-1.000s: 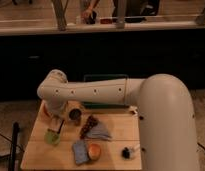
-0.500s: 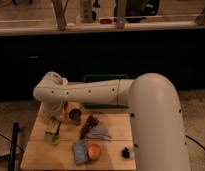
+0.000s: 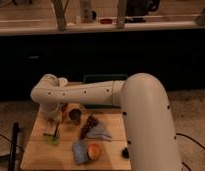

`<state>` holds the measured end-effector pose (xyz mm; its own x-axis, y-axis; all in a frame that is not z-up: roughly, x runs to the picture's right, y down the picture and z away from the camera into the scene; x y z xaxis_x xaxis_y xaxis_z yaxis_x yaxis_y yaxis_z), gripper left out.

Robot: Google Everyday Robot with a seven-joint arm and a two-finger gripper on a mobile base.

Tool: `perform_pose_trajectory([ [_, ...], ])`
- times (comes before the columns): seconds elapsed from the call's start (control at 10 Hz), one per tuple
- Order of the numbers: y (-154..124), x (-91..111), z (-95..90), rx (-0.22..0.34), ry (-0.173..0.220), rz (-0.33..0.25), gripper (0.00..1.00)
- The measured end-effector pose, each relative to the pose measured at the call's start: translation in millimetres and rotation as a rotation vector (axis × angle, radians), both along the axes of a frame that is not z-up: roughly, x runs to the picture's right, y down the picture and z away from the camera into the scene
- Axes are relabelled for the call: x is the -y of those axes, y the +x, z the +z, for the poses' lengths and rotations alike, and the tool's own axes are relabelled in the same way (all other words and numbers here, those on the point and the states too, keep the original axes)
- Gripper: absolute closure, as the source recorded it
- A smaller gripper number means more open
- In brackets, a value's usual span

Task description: Place eraser in plastic cup

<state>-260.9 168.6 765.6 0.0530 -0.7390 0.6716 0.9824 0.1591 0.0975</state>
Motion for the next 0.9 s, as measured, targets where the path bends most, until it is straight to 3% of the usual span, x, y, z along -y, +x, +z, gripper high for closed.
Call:
perform_pose_trajectory([
  [0.4, -3, -2, -19.6, 0.006, 0.009, -0.013, 1.0],
  [0.9, -2, -23, -27.4, 0.004, -0.039, -0.043, 1.0],
])
